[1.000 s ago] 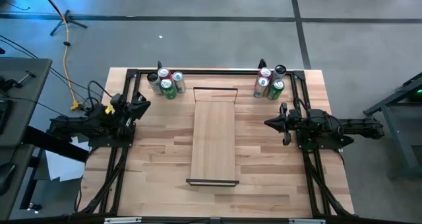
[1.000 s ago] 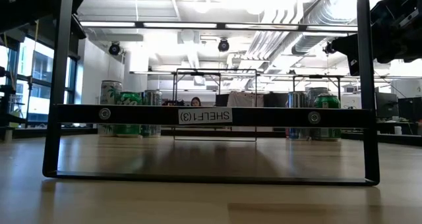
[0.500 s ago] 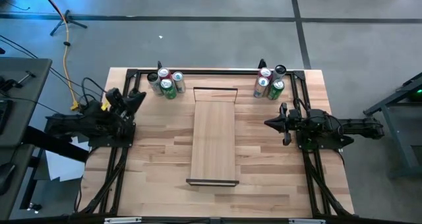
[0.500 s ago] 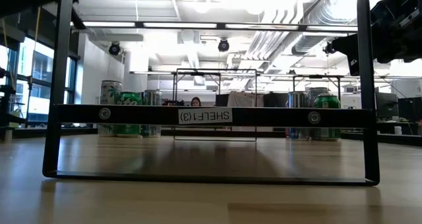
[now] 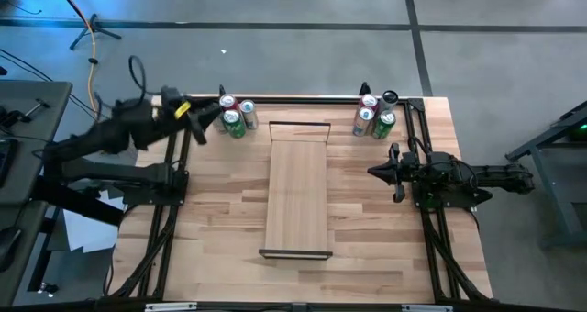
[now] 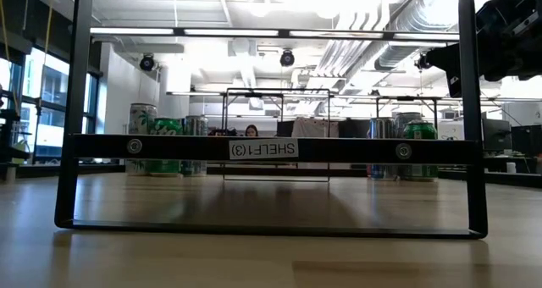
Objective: Place canned beverage on shelf
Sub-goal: Put the left white-pink soda can on the shelf
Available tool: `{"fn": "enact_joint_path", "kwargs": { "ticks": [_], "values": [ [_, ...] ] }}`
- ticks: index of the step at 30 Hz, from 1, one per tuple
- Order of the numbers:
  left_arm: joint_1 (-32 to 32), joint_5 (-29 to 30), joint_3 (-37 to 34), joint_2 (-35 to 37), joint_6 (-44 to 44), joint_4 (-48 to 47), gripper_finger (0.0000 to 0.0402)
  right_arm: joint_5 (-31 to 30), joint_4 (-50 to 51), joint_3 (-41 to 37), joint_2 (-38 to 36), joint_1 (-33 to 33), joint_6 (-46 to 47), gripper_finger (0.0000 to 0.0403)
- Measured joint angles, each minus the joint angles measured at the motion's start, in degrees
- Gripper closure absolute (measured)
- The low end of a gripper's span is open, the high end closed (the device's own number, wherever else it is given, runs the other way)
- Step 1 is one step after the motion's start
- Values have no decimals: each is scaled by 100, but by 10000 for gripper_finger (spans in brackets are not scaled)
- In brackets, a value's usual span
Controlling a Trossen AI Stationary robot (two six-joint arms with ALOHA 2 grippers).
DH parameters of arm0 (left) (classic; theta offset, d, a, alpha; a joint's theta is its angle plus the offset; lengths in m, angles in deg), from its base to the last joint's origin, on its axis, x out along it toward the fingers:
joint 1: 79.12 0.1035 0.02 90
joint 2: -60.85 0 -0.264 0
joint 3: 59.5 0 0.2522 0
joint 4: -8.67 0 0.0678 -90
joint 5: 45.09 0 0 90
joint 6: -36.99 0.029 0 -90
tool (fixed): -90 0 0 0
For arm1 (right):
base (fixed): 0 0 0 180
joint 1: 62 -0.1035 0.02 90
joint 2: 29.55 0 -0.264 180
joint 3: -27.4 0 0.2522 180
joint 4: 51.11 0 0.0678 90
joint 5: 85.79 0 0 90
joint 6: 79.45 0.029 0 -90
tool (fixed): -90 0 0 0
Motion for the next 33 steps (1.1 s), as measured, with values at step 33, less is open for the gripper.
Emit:
{"fn": "enact_joint_path", "kwargs": {
  "ticks": [33],
  "values": [
    [4115, -1084, 3013, -4445, -430, -4437, 84, -8, 0, 1, 1, -1, 0, 402]
  ]
}}
